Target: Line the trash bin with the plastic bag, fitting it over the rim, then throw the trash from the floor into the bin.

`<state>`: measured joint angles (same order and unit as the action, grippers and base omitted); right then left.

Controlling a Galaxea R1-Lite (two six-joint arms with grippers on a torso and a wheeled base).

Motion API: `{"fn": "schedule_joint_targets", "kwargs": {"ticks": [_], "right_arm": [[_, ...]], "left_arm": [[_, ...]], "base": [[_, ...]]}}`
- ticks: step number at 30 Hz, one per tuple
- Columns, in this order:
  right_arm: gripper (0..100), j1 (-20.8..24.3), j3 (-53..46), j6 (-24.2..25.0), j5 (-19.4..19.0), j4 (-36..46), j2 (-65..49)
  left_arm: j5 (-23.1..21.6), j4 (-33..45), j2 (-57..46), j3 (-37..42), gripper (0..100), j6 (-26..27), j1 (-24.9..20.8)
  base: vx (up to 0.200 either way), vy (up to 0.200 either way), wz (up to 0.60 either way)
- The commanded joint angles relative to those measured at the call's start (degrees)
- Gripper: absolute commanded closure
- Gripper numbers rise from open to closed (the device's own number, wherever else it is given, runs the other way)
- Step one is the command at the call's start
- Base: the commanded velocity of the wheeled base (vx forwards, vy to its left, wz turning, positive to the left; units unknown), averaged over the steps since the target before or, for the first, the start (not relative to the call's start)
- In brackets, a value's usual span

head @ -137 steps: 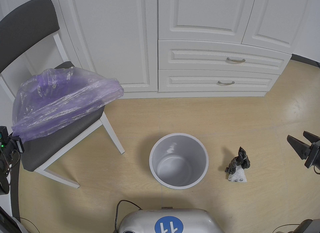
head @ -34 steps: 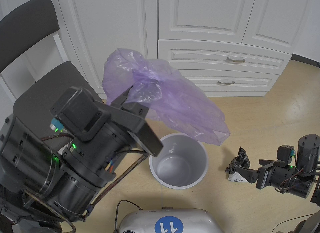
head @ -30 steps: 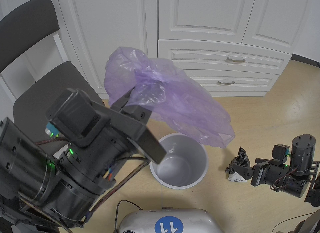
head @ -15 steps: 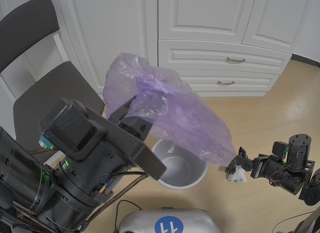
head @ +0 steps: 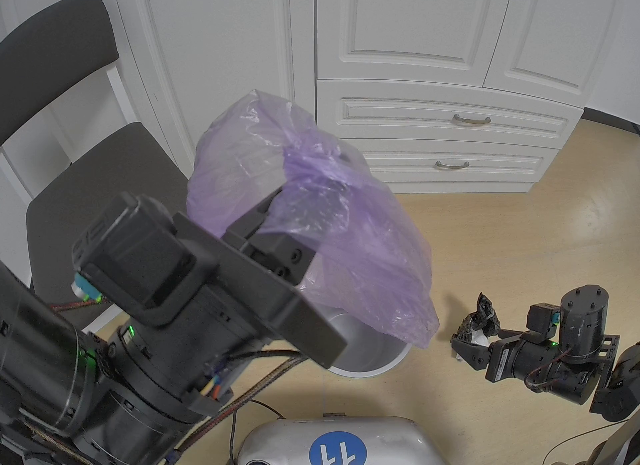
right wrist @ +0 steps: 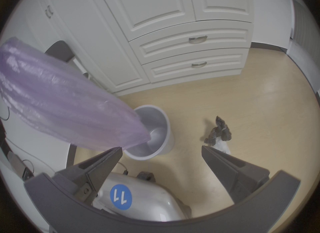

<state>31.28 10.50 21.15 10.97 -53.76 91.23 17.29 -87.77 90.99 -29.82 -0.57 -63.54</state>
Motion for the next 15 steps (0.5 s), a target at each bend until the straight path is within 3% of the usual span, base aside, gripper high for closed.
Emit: {"fn": "schedule_joint_targets", "kwargs": {"ticks": [1, 6, 10, 11, 13, 15], "right_arm": [[0, 1.85, -0.65, 0.73, -1.83, -0.03, 2.28], [0, 1.41, -0.56, 1.44, -2.71, -0.73, 7.82], [0, 0.45, -0.21, 3.02, -2.71, -7.32, 12.56], [0, -0.61, -0.65, 3.2, -2.53, -13.48, 15.11], [0, -1.22, -0.83, 3.2, -2.71, -16.55, 16.08], [0, -3.07, -2.32, 3.02, -2.71, -25.52, 18.54]], "left_arm": [[0.03, -0.03, 0.33, -0.24, 100, -0.04, -0.1], [0.03, 0.06, -0.38, -0.33, 100, -0.75, -0.01], [0.03, 0.06, -0.73, -0.06, 100, -1.27, -0.1], [0.03, 0.06, -0.9, 0.11, 100, -1.27, -0.01], [0.03, 0.06, -0.99, 0.02, 100, -1.27, -0.01], [-0.06, 0.06, -0.99, 0.11, 100, -1.27, -0.01]], "base": [[0.0, 0.0, 0.0], [0.0, 0.0, 0.0], [0.0, 0.0, 0.0], [0.0, 0.0, 0.0], [0.0, 0.0, 0.0], [0.0, 0.0, 0.0]]}}
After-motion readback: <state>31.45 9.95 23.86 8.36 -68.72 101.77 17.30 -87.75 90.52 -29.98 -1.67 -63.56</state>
